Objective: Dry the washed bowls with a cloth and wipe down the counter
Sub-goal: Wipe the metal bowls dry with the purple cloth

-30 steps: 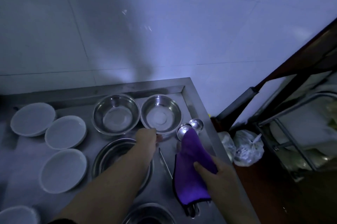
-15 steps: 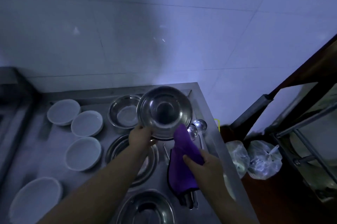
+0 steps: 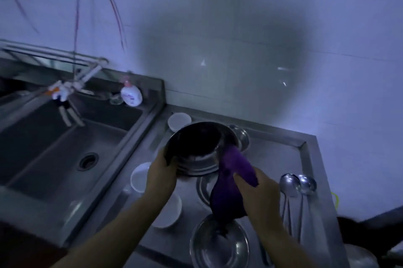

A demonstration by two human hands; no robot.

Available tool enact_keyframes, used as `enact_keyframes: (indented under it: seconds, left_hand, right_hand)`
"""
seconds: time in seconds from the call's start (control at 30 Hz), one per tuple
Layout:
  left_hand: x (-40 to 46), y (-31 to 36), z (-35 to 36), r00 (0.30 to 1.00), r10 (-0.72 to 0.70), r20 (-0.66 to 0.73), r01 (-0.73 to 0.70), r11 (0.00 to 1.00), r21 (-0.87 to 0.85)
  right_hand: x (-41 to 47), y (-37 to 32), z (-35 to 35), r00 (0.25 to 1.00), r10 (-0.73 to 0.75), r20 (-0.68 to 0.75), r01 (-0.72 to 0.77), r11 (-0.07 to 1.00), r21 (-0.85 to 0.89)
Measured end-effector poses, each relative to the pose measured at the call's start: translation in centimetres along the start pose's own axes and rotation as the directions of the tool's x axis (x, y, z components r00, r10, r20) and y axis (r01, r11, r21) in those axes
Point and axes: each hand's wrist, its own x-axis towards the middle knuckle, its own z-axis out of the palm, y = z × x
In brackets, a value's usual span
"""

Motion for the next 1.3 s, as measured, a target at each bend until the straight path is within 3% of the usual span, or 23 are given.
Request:
enact_keyframes:
  seconds: [0.07, 0.17, 0.27, 0.37, 0.47, 0.6, 0.77, 0.93, 1.07, 1.3]
  left_hand:
    - [-0.8, 0.4, -2.0, 0.998, 0.038, -0.053, -0.037, 0.999, 0.011]
    - [-2.0, 1.0, -3.7, 0.994, 0.05, -0.099, -0.054, 0.998, -0.038]
    - [-3.1, 1.7, -4.7, 0.982, 0.058, -0.177, -0.083, 0.987, -0.141]
    - [-4.0, 2.3, -5.1, 0.984, 0.061, -0.17, -0.099, 0.97, -0.221]
    - [-3.8, 2.5, -6.3, 0.985, -0.003, -0.174, -0.041, 0.968, -0.249]
    - [-3.0, 2.4, -9.0, 0.991, -0.022, -0.136, -0.017, 0.96, -0.281]
    - [-2.0, 2.7, -12.5, 0.995, -0.07, -0.072, 0.043, 0.946, -0.322]
    - [-1.7, 3.7, -16.1, 0.999, 0.026, -0.042, -0.033, 0.986, -0.163]
    - [-1.7, 4.6, -17.0, 1.0, 0.025, -0.012, -0.027, 0.99, -0.139]
    - [-1.6, 5.0, -15.3, 0.999, -0.009, 0.041, 0.014, 0.991, -0.133]
  right_hand:
    - [-0.4, -2.0, 1.0, 0.988, -0.149, -0.04, 0.147, 0.988, -0.054]
    - [-0.9, -4.8, 3.0, 0.904, -0.417, -0.097, 0.401, 0.904, -0.146]
    - [-1.6, -6.6, 5.8, 0.823, -0.567, 0.018, 0.562, 0.81, -0.168]
    - [-3.3, -7.3, 8.7, 0.745, -0.611, 0.269, 0.66, 0.733, -0.164]
    - [-5.7, -7.9, 11.5, 0.69, -0.558, 0.461, 0.694, 0.692, -0.201]
    - [-7.5, -8.9, 13.1, 0.636, -0.605, 0.478, 0.752, 0.626, -0.207]
    - [-6.2, -9.5, 13.7, 0.454, -0.741, 0.494, 0.891, 0.374, -0.257]
    - [-3.6, -8.5, 12.9, 0.29, -0.819, 0.495, 0.921, 0.098, -0.377]
    - [-3.9, -8.6, 13.3, 0.317, -0.847, 0.427, 0.875, 0.088, -0.476]
    - [-8.1, -11.1, 16.0, 0.492, -0.838, 0.235, 0.819, 0.354, -0.451]
